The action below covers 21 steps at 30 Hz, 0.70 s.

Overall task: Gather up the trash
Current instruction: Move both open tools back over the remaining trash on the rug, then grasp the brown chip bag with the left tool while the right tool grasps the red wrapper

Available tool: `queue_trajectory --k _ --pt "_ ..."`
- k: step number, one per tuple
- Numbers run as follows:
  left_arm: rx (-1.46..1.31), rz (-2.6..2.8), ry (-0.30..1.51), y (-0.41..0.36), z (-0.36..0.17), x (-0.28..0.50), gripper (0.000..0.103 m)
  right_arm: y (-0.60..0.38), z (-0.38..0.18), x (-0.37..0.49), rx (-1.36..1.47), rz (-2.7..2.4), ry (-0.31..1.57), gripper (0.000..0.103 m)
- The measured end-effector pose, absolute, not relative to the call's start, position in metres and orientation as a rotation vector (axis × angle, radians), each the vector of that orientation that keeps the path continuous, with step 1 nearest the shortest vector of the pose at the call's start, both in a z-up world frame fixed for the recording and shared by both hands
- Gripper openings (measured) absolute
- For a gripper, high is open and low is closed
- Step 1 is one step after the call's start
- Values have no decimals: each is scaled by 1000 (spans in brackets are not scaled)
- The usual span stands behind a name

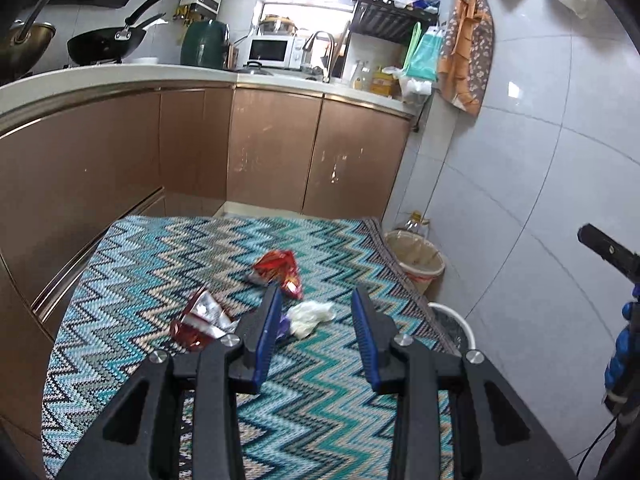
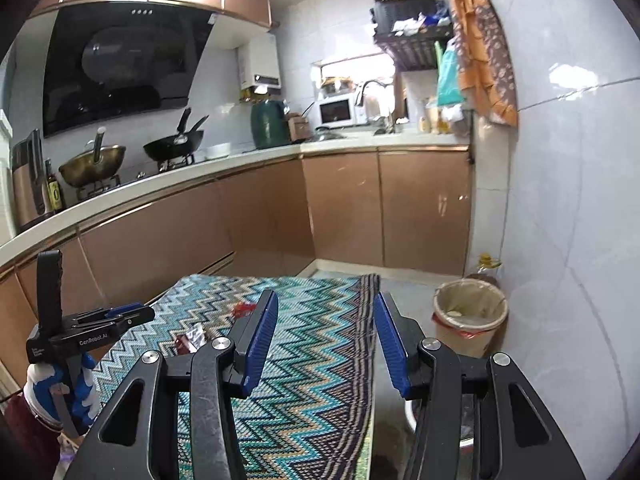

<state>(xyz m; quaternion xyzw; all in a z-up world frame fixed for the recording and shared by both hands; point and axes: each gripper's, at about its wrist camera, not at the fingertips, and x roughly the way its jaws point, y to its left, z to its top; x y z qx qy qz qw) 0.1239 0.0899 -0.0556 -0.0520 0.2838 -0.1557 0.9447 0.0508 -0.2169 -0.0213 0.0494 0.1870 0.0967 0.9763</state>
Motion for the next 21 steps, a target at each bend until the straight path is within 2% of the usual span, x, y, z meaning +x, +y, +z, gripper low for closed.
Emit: queue_trajectory --k 10,21 --pt "-195 -209 727 143 -123 160 34 -199 -61 103 91 268 503 50" --pt "-267 -126 819 181 -163 205 35 -153 -110 164 65 383 649 50"
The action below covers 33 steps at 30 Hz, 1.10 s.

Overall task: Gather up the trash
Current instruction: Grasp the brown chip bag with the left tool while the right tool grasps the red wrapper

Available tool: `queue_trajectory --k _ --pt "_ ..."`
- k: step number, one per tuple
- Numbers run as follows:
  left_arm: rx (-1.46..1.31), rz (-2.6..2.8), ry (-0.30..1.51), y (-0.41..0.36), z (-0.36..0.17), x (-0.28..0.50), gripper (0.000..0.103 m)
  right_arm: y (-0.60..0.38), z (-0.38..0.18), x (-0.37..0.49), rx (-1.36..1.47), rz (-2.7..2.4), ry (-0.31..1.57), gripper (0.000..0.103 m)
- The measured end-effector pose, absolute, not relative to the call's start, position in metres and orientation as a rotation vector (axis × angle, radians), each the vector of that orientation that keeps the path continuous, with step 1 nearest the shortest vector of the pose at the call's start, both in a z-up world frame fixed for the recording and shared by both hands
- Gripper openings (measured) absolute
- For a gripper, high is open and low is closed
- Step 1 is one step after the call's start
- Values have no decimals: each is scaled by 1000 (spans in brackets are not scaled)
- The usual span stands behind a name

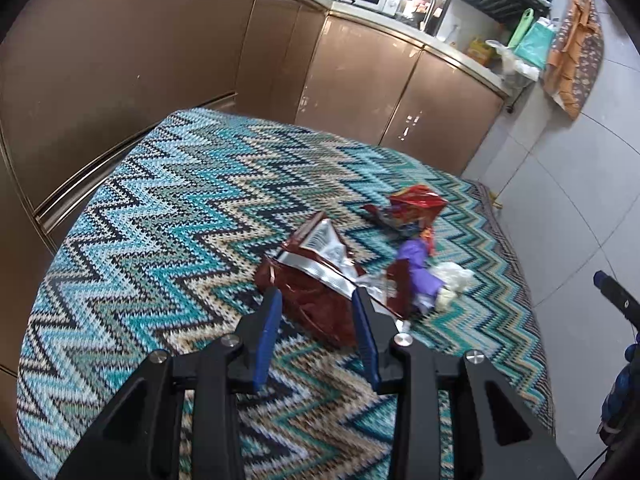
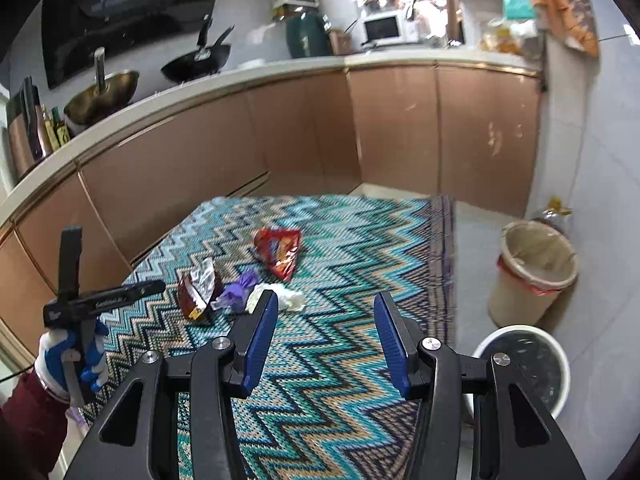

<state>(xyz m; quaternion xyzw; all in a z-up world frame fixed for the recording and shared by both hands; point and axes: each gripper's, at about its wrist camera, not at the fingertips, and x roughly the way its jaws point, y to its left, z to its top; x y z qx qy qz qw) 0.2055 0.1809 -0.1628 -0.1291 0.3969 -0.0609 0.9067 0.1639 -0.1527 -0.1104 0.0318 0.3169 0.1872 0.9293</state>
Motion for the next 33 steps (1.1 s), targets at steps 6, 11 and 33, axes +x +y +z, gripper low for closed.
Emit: queue_trajectory --k 6,11,33 --pt "-276 -155 815 190 -167 230 49 -124 -135 199 50 462 720 50" --pt "-247 -200 825 186 -172 246 50 -100 -156 227 47 512 773 51" --pt "-31 -211 902 158 -208 289 37 -27 -179 324 53 645 800 49"
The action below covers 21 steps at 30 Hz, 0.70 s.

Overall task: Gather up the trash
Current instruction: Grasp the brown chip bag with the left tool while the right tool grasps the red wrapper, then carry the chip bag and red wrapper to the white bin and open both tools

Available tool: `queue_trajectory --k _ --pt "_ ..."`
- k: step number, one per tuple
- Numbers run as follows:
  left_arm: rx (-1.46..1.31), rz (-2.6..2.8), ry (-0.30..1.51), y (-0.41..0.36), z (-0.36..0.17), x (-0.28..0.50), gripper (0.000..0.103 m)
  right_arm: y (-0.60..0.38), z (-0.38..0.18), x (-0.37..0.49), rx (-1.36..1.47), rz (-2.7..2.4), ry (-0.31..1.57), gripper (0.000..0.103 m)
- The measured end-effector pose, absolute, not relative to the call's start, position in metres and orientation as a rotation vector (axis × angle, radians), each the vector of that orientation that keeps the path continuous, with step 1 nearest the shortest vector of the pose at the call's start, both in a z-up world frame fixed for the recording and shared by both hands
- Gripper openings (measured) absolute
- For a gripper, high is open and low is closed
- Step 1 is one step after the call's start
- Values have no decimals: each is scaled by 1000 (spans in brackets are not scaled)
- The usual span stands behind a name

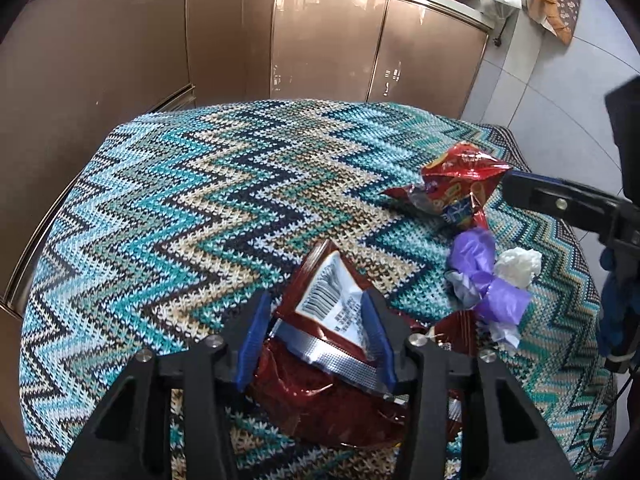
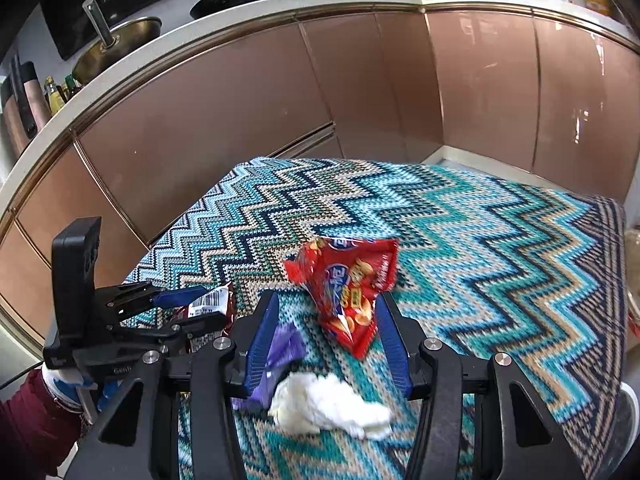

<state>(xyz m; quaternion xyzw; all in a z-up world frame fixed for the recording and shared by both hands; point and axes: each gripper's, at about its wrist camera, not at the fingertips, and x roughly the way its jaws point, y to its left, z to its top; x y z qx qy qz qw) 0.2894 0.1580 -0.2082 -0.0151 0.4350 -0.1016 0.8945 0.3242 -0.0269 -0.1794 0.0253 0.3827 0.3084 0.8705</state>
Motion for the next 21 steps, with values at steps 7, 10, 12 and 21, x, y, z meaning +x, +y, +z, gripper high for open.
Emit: queue_trajectory --k 7,10,12,21 --pt "-30 -192 878 160 -209 288 16 -12 -194 345 63 668 830 12" --pt "-48 -173 861 166 -206 285 11 -13 -196 347 78 665 828 6" --pt "-57 -167 848 169 -203 282 9 -19 -192 344 85 652 817 5" --pt "-110 -140 765 181 -163 258 6 -58 -154 309 108 605 735 4"
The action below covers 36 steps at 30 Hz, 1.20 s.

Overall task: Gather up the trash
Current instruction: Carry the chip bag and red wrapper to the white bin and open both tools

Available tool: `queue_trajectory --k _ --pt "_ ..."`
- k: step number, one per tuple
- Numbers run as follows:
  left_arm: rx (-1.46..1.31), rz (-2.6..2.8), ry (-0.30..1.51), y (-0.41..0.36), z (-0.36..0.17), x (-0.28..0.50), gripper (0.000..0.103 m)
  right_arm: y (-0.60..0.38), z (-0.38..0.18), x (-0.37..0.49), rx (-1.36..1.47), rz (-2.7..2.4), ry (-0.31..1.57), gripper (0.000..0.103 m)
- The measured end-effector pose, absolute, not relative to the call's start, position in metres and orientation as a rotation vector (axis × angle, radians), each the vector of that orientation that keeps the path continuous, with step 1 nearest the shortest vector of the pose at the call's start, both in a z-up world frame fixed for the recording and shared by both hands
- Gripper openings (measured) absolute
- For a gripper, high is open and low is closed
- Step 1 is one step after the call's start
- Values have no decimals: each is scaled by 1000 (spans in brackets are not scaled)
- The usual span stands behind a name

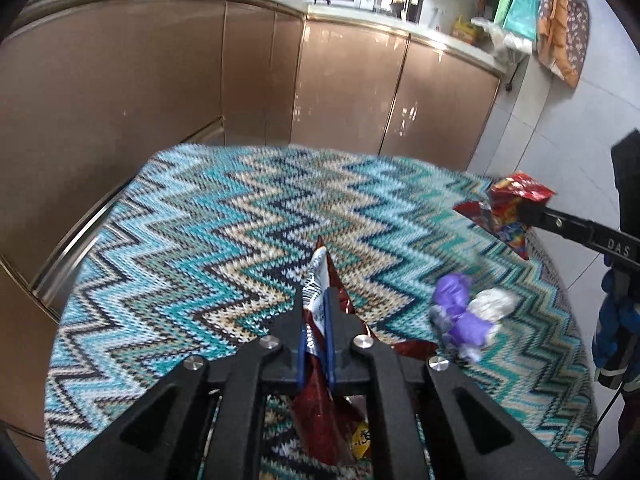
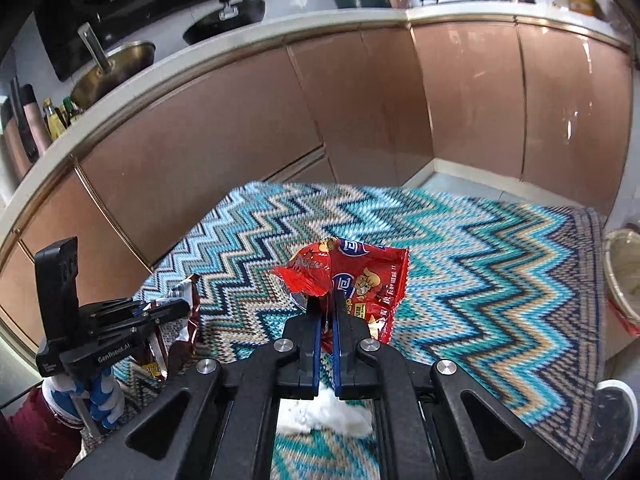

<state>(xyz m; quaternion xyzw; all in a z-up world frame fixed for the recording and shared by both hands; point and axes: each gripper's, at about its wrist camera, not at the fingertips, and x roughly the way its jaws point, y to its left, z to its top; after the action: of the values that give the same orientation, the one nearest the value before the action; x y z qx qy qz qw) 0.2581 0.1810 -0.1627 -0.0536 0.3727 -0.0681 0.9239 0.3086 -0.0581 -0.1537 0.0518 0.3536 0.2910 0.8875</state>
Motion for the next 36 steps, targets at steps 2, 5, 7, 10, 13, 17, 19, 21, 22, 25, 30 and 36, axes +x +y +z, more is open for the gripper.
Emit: queue_trajectory --k 2,5,7,10,13,17,19,21,22,25,30,36 --pt "-109 -136 738 182 -149 247 6 -69 -141 295 112 598 712 4" --pt "-107 -132 702 180 -127 231 6 -82 -123 270 121 588 673 4" --pt "-100 -129 676 178 -112 222 6 -91 -113 256 130 582 652 4" --pt "-94 -131 645 174 -92 209 6 -106 -97 231 143 566 614 4" --pt "-79 -148 609 161 -71 192 6 -126 -82 204 159 539 572 4" --pt "-58 -180 571 138 -48 178 6 -159 -61 168 181 491 509 4" --pt "-52 -198 552 125 -37 170 6 -176 -52 152 188 465 481 4" --pt "-46 -215 536 114 -28 164 6 -191 -46 137 198 440 458 4" --pt "-39 -227 525 105 -22 159 6 -202 -42 126 206 422 441 4" --pt "-18 -266 502 80 -8 150 6 -224 -34 102 215 374 410 4" --pt "5 -337 490 35 4 147 6 -256 -33 76 235 290 385 4" --pt "31 -445 529 -41 1 168 6 -287 -44 65 243 190 391 4"
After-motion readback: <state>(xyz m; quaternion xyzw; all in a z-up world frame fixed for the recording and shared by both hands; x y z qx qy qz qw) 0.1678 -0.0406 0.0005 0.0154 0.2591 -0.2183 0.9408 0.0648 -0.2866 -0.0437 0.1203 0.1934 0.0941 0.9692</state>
